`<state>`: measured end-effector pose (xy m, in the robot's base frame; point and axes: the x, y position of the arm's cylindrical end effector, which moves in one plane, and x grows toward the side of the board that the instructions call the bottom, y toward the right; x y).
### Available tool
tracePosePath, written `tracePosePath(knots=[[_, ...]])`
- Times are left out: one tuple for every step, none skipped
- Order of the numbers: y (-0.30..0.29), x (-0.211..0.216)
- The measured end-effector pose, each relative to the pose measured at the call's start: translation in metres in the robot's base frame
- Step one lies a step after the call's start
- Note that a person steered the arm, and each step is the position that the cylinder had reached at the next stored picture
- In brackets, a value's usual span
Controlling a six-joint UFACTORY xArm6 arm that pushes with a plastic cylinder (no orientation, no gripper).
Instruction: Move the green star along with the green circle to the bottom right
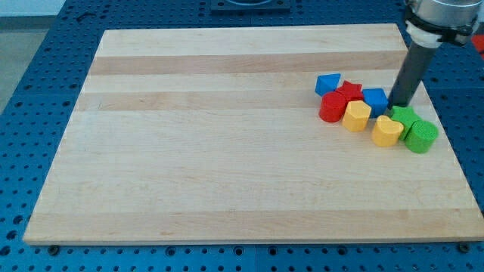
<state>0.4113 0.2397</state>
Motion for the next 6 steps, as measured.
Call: tracePosePath(knots=[[0.018, 0.014], [0.027, 0.048], [0.027, 0.08], [0.027, 0.11], [0.027, 0.131], [0.027, 0.139]])
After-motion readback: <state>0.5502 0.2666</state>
